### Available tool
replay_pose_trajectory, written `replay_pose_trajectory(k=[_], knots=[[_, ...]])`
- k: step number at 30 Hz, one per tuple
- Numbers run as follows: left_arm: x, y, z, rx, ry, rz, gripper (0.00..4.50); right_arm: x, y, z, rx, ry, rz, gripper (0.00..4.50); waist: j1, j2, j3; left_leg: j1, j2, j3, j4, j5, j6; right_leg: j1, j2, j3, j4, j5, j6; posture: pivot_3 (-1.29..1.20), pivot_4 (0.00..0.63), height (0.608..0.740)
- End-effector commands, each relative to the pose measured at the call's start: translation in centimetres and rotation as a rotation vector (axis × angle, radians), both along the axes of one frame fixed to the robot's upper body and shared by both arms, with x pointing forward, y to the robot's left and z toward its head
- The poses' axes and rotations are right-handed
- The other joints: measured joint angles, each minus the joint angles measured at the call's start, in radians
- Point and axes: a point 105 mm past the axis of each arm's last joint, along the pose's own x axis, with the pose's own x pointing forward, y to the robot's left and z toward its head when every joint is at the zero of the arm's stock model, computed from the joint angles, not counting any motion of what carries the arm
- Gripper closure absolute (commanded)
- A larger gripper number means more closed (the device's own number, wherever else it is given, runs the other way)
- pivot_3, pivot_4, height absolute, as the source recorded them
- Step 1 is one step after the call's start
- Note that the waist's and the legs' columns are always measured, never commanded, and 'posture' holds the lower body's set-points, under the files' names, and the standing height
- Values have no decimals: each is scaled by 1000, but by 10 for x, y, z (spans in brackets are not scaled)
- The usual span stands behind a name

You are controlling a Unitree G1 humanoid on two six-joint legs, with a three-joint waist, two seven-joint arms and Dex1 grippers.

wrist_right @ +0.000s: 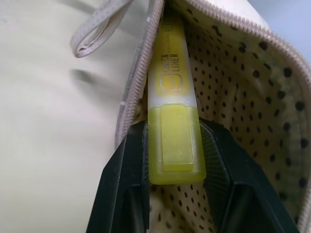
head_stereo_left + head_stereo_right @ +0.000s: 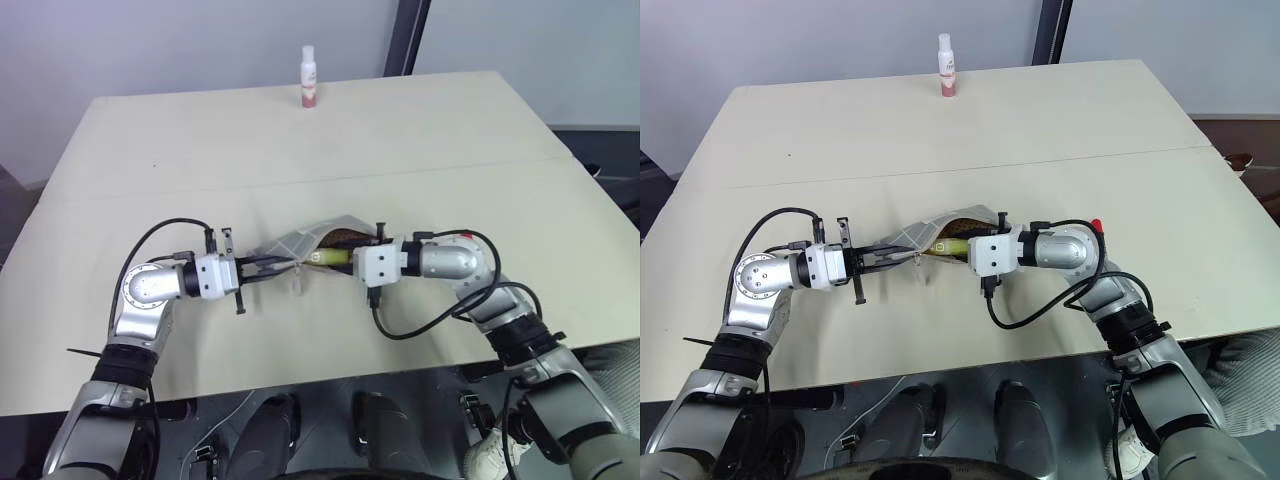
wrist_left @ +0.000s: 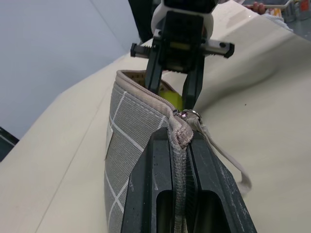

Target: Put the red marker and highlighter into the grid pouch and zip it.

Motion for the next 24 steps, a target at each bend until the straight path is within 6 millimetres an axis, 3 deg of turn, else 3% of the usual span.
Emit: replay_pose_trajectory(k=[1, 4, 5, 8, 11, 15, 19, 24], knots=[[-2, 0, 10, -40, -51, 7, 4500, 7, -4, -3, 10, -13, -45, 1767, 1, 0, 0, 0, 0, 0, 0, 0, 0, 0, 0, 0, 0, 0, 0, 0, 150, 740], [-2, 1, 11, -54, -45, 23, 4500, 5, -11, 8, 125, 28, -100, 328, 2, 0, 0, 0, 0, 0, 0, 0, 0, 0, 0, 0, 0, 1, 1, 0, 150, 740], [-2, 2, 10, -52, -46, 28, 4500, 4, -12, 14, 170, 41, -115, 32, 2, 0, 0, 0, 0, 0, 0, 0, 0, 0, 0, 0, 0, 1, 1, 0, 150, 740], [2, 10, 10, -59, -38, 69, 4500, -16, -12, 29, 331, 143, -108, 32, 3, 0, 0, 0, 0, -1, 0, 0, 0, 0, 0, 0, 0, 1, 1, 0, 150, 740], [6, 13, 13, -73, -37, 92, 4500, -35, -22, 30, 386, 243, -126, 32, 4, 0, 0, 0, 0, -1, 0, 0, 0, 0, 0, 0, 0, 0, 0, 0, 150, 740], [8, 10, 10, -90, -29, 101, 4500, -43, -39, 39, 541, 335, -232, 32, 5, 0, 0, 0, 0, -1, 0, 0, 0, 1, -2, 0, 0, -1, -1, 0, 150, 740], [12, 4, 6, -127, -17, 132, 4500, -26, -84, 49, 779, 302, -544, 32, 5, 0, 0, 0, 0, -1, 1, 0, 0, 1, -3, 0, 0, 0, -2, 0, 150, 740], [12, -8, 3, -149, -13, 132, 4500, -30, -130, 44, 922, 160, -878, 32, 7, 0, 0, 0, 0, -1, -1, 0, 0, 0, -3, 0, 0, 1, 1, 0, 150, 740]])
